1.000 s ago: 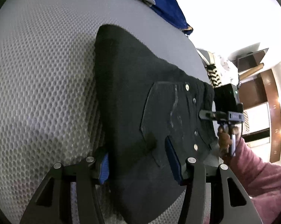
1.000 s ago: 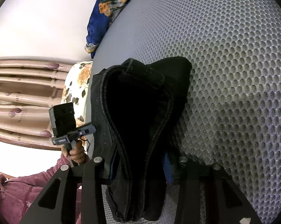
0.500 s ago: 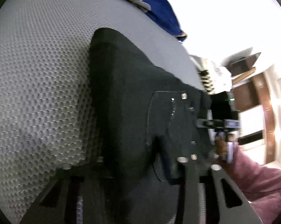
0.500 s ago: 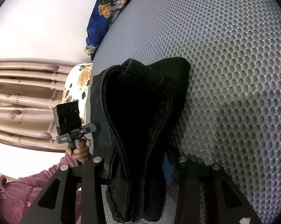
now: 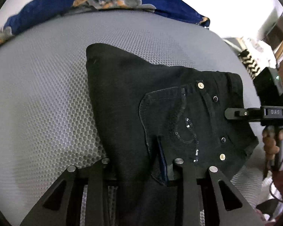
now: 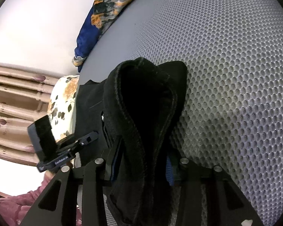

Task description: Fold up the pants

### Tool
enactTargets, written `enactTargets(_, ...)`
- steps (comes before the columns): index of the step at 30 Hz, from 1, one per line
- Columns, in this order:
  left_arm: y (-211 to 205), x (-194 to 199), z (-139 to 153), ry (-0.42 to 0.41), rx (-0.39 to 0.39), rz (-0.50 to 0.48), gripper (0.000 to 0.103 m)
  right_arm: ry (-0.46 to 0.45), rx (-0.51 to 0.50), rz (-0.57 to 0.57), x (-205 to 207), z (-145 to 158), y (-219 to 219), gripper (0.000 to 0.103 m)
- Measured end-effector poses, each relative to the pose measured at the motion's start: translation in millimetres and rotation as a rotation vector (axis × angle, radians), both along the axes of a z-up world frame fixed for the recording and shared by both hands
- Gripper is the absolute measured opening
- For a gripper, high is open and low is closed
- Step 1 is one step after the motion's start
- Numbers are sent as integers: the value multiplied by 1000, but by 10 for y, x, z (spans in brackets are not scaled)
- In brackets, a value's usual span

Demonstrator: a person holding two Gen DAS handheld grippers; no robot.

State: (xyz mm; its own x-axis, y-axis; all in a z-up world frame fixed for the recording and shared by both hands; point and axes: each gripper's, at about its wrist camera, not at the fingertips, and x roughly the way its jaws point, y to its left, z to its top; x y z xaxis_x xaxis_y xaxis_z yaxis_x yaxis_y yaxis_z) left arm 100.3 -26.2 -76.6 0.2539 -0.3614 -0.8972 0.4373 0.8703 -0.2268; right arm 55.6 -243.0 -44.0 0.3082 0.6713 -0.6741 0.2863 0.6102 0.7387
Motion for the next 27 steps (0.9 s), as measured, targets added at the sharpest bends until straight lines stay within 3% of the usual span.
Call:
enactTargets(4, -44, -17, 25, -14, 36, 23, 26, 13, -38, -10, -1, 53, 32, 34)
enactTargets(15, 62, -106, 124, -35, 43, 60, 20, 5, -148, 9, 212, 326, 389, 26)
enactTargets(27, 259, -100, 319, -94, 19, 105, 18, -37, -137, 41, 524, 475, 805, 23)
